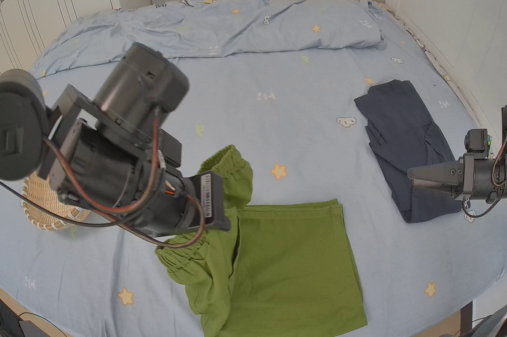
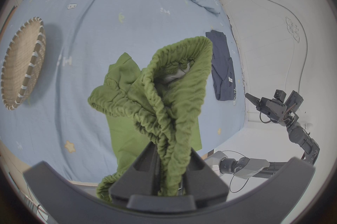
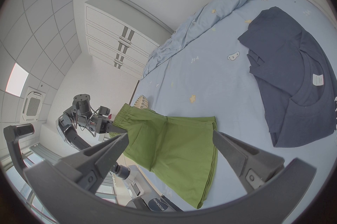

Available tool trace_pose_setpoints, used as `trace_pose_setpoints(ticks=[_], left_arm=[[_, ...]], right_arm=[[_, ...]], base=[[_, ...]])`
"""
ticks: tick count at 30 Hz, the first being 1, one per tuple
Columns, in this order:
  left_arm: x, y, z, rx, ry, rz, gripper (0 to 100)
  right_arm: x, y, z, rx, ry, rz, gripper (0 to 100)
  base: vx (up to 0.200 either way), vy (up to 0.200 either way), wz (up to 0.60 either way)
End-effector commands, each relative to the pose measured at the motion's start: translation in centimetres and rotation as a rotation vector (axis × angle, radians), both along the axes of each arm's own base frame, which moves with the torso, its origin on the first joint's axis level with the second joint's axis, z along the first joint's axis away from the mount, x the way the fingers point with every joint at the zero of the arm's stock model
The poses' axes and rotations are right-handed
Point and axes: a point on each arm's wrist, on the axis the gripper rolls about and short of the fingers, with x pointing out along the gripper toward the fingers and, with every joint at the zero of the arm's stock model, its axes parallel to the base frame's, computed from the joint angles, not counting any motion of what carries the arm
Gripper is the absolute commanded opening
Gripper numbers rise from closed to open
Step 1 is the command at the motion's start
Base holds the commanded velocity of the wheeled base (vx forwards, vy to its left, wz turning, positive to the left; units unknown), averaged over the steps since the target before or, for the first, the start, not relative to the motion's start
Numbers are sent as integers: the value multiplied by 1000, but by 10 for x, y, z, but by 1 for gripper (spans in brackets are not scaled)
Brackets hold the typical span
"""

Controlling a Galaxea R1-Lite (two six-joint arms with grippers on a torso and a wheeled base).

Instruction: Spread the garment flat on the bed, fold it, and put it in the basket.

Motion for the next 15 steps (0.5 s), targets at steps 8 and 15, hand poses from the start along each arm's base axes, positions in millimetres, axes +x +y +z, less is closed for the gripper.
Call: trace_pose_setpoints(ticks=[8, 15], left_arm=[[-2, -41, -12, -61, -11, -62, 0], [-9, -64, -24, -50, -4, -124, 0]], right_arm=[[5, 2, -7, -6, 26, 2, 100], [8, 2, -11, -10, 43, -2, 100]], base=[[0, 0, 0], [0, 0, 0]])
